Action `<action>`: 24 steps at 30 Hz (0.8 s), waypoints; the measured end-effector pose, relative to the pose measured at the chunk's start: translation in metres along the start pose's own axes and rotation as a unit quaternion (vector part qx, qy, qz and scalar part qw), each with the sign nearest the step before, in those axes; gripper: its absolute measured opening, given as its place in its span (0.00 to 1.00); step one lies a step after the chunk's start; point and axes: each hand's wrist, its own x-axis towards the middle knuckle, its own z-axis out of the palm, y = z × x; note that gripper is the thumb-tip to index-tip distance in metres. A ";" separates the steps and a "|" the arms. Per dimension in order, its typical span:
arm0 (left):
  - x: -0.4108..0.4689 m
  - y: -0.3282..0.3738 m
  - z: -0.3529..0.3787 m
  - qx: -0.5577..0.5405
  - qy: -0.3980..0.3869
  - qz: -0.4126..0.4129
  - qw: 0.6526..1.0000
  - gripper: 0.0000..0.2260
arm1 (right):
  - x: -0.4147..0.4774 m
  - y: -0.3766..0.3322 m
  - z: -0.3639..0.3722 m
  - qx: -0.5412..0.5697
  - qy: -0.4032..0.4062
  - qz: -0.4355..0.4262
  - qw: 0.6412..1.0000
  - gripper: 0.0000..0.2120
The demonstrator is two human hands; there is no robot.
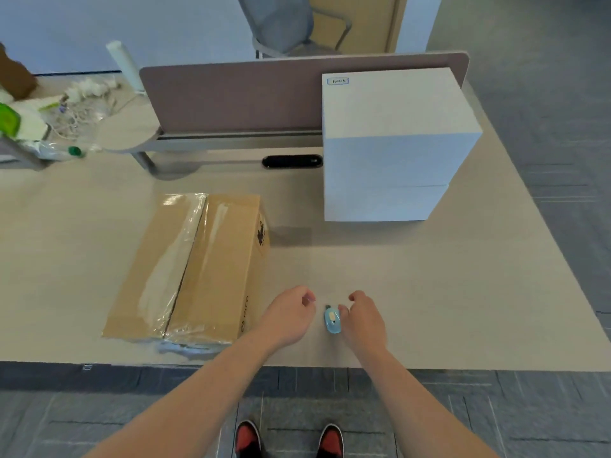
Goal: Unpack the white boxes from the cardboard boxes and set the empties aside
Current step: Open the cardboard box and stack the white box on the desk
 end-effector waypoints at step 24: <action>0.035 -0.110 -0.260 0.045 0.094 0.036 0.994 0.20 | -0.027 -0.291 0.047 -0.048 -0.002 -0.175 0.983 0.13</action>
